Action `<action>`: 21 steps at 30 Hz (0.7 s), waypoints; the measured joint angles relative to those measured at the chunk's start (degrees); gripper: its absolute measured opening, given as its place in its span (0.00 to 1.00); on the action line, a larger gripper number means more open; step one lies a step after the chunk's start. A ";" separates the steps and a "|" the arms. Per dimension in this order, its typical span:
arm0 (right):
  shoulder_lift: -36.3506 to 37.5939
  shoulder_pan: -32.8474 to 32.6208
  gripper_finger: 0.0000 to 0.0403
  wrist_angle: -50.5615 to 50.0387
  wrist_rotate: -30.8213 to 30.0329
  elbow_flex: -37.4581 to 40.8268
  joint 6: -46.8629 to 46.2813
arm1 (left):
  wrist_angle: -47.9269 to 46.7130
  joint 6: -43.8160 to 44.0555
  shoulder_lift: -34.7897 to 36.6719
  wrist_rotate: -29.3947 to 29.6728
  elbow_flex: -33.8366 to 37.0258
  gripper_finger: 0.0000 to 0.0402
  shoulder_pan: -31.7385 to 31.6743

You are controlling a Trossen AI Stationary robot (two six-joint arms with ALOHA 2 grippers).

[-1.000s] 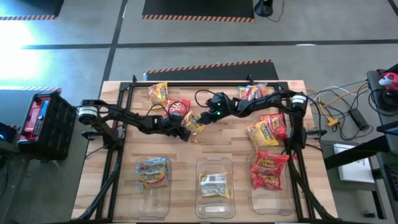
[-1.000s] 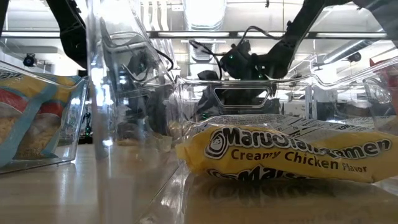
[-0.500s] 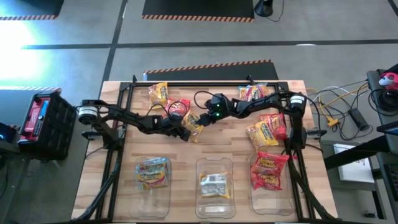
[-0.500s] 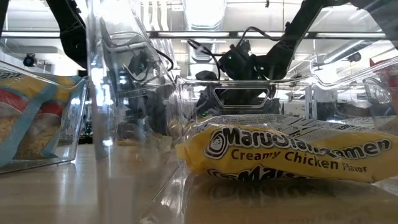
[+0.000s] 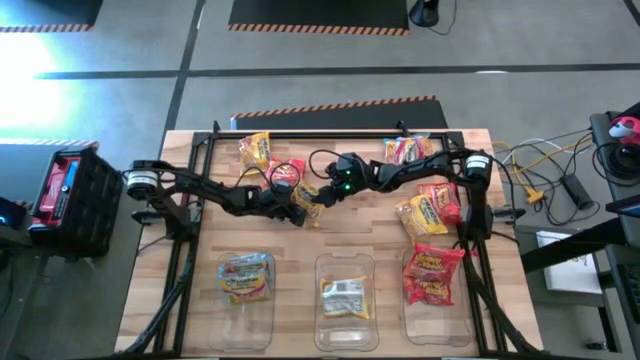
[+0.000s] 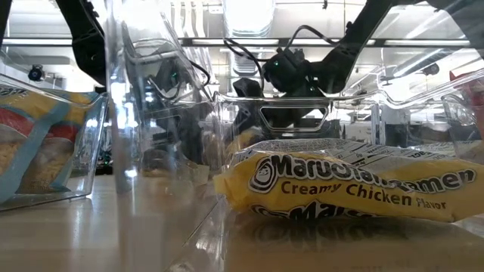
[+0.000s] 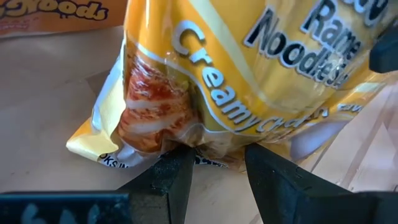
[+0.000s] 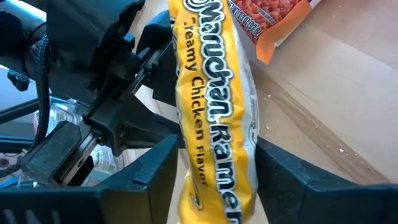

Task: Sort Maruchan noodles
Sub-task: Put the yellow noodle pack into the middle transparent bin

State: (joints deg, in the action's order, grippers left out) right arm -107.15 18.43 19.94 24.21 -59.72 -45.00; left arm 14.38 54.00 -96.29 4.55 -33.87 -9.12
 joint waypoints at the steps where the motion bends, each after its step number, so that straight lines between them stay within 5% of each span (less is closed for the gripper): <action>1: 0.00 -0.02 0.42 0.00 -0.02 0.00 0.03 | 0.02 0.07 0.00 0.03 0.00 0.33 0.03; 8: -0.02 -0.01 0.31 -0.43 -0.31 0.03 0.15 | 0.61 0.61 0.53 -0.87 0.03 0.33 0.07; 21: 0.02 -0.06 0.30 -2.93 2.18 0.02 1.59 | 0.37 1.01 5.01 -5.31 0.15 0.33 1.90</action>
State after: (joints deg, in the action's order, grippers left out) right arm -107.13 18.37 17.02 26.39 -59.70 -43.41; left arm 14.75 55.00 -91.28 -0.75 -33.71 -7.21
